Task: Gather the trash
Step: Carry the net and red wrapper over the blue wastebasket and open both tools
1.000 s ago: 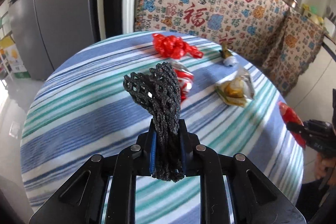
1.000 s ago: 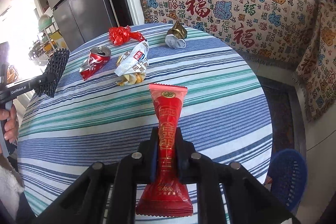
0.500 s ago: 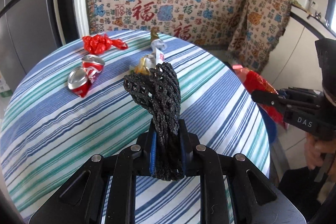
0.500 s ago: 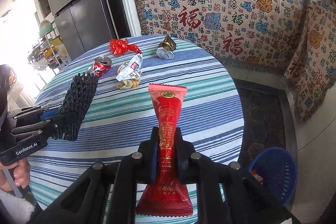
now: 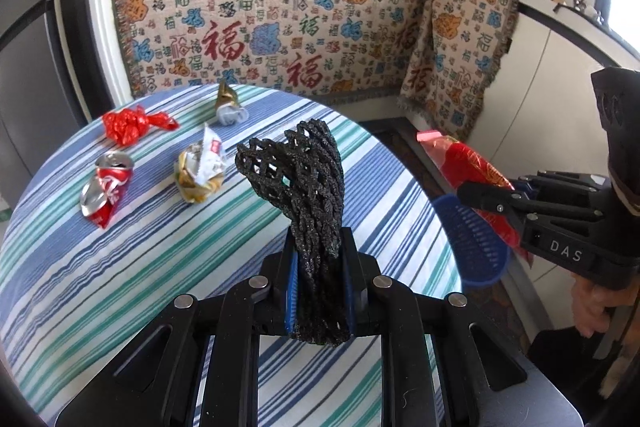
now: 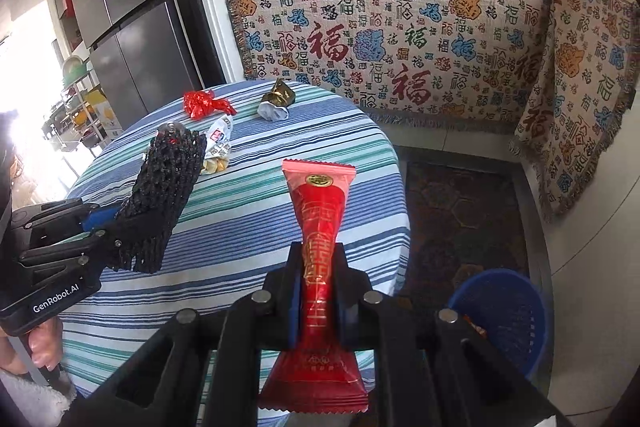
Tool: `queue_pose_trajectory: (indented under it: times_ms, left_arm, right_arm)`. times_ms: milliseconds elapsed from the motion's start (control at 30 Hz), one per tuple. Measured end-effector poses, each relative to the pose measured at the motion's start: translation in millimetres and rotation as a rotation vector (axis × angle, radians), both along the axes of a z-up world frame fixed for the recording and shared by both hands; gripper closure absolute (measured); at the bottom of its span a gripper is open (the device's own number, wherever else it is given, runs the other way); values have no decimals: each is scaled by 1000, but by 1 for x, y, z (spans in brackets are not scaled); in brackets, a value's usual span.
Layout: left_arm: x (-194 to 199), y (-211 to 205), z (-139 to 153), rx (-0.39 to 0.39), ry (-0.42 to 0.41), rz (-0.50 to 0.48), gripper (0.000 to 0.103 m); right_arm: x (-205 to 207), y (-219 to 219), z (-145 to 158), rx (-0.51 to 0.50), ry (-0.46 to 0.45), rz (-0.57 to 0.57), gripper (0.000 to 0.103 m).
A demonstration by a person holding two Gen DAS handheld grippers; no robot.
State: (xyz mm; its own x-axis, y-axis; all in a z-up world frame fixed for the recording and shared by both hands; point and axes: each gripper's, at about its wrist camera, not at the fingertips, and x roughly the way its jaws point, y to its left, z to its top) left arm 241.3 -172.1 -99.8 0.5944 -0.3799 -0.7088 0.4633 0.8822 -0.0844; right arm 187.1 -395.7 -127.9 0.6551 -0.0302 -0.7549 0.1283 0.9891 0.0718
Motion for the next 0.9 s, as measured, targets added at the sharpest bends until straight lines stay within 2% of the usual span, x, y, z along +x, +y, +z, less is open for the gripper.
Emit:
queue_pose_trajectory:
  times_ms: [233, 400, 633, 900]
  left_arm:
    - [4, -57, 7, -35, 19, -111, 86]
    - [10, -110, 7, -75, 48, -201, 86]
    - [17, -193, -21, -127, 138, -311, 86]
    - [21, -270, -55, -123, 191, -380, 86]
  right_arm:
    - [-34, -68, 7, 15, -21, -141, 90]
    - [-65, -124, 2, -11, -11, -267, 90]
    - [-91, -195, -28, -41, 51, -378, 90]
    - [-92, -245, -55, -37, 60, -396, 90]
